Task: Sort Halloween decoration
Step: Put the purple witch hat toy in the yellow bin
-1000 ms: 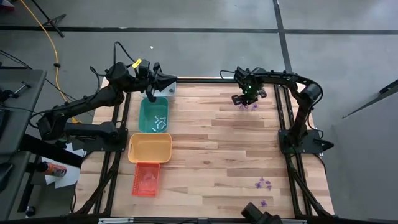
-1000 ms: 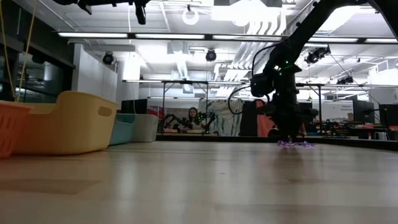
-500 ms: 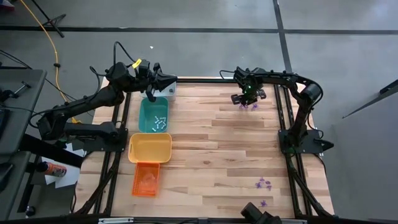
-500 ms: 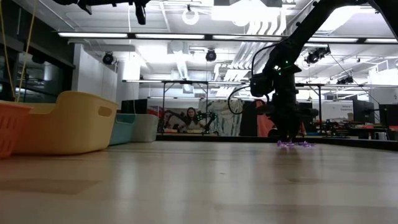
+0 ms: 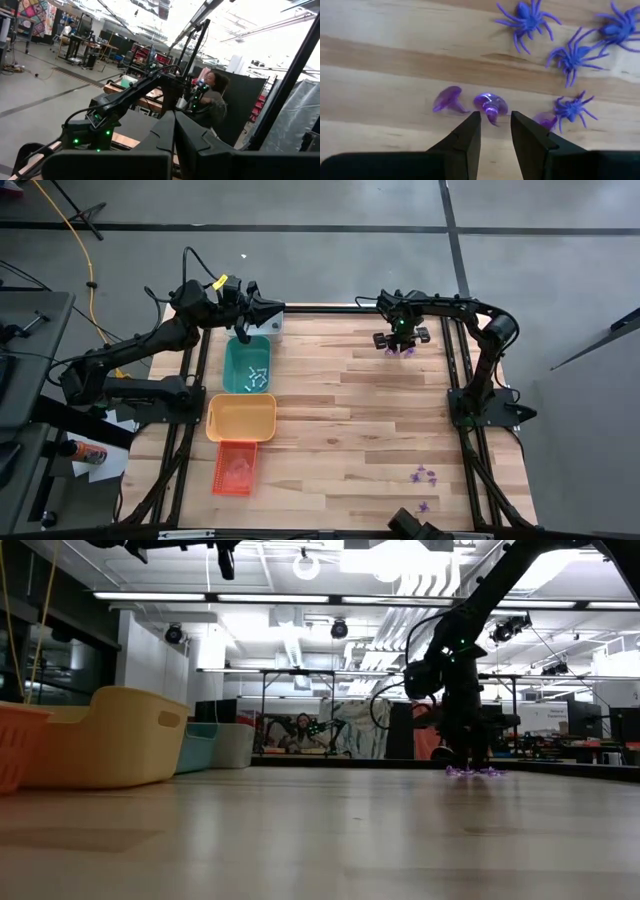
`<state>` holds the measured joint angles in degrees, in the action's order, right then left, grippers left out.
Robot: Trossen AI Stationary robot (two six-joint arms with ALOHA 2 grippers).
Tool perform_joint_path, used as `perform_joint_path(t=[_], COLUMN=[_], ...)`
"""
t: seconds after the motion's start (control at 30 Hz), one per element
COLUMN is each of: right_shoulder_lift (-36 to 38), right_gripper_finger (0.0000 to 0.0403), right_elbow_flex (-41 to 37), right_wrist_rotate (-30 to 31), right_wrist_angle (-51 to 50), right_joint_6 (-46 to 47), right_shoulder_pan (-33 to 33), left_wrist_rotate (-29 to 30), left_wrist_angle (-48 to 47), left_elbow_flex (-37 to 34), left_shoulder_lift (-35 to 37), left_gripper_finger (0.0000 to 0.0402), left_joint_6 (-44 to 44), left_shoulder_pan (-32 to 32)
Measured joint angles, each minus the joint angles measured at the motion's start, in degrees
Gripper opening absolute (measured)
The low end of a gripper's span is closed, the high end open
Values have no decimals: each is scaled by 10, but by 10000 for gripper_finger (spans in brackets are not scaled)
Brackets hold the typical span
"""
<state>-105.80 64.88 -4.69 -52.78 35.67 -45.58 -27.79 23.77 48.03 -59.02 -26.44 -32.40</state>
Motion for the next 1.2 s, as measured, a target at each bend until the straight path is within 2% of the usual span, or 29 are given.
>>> perform_joint_path(t=[0.5,1.03,1.2], right_shoulder_lift=[1,14,14], right_gripper_finger=[100,100,100], right_elbow_flex=[-20,-20,-20], right_wrist_rotate=[1,2,-5], right_wrist_angle=[32,30,37], right_joint_6=[-2,-174,-256], right_shoulder_pan=[2,-11,-11], left_wrist_rotate=[-2,-4,-4], left_wrist_angle=[0,0,0], left_elbow_flex=[0,0,0], left_shoulder_lift=[0,0,0], left_gripper_finger=[0,0,0], left_joint_6=[0,0,-1], left_shoulder_pan=[-1,-1,-1])
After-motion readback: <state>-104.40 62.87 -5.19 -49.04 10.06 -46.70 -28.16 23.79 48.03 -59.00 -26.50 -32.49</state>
